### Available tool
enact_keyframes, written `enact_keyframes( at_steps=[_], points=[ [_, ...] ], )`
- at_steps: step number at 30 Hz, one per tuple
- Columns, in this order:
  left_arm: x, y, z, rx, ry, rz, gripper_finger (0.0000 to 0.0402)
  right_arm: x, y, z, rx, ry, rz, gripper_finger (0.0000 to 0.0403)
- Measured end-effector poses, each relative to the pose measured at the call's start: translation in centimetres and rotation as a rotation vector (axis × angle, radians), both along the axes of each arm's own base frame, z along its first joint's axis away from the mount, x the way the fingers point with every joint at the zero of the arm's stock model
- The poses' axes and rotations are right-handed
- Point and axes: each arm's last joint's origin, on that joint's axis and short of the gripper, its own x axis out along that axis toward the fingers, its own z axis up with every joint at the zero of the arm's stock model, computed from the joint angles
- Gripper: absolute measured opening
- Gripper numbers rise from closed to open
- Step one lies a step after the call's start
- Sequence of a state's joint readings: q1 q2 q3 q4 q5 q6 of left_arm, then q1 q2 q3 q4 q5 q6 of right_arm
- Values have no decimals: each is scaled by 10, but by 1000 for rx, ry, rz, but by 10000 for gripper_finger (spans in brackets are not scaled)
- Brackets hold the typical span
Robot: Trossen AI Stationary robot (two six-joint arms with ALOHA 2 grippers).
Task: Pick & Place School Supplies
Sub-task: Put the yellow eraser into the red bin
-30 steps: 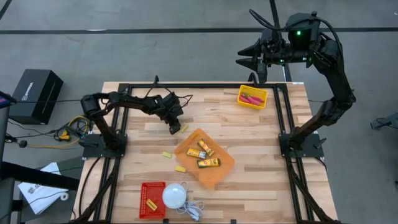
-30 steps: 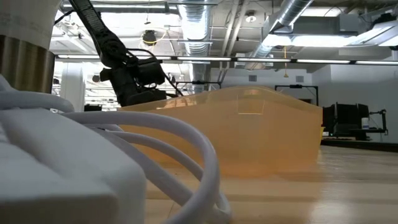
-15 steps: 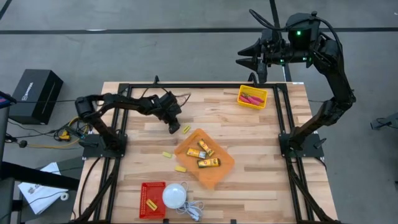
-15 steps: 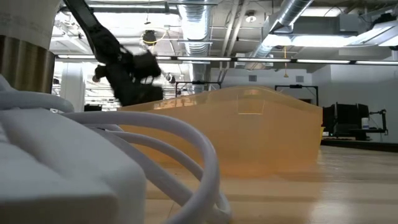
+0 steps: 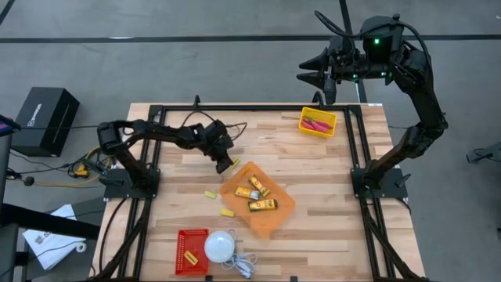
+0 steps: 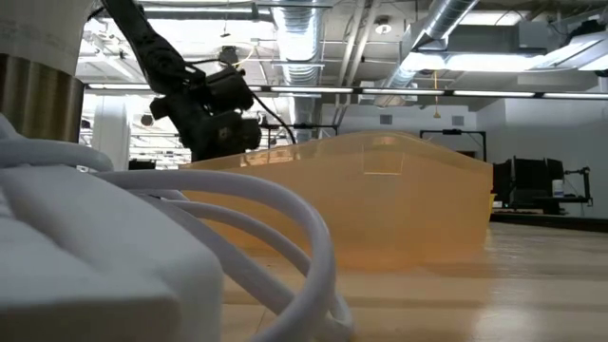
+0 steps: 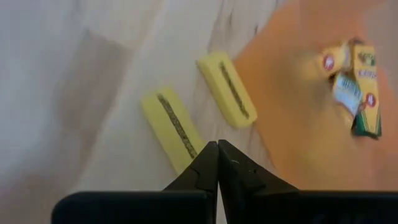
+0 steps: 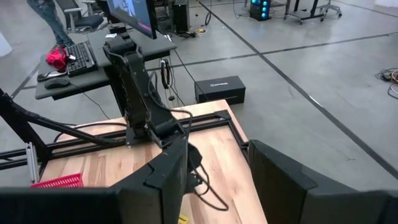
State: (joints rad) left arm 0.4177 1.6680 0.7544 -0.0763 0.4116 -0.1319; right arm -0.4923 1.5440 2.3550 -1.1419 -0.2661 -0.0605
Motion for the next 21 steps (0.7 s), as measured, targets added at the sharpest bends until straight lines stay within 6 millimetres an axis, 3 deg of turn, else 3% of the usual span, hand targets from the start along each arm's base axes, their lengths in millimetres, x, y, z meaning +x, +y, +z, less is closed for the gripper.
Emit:
enact_keyframes(
  at_steps=[8,16,21],
  points=[
    [4,-3,-19,-34,53,-4,0,0,1,0,11,-1,6,163],
    [2,1,0,16,2,38,0,0,1,0,12,2,6,163],
    [1,2,0,23,7,46,0,0,1,0,5,2,8,163]
  ],
)
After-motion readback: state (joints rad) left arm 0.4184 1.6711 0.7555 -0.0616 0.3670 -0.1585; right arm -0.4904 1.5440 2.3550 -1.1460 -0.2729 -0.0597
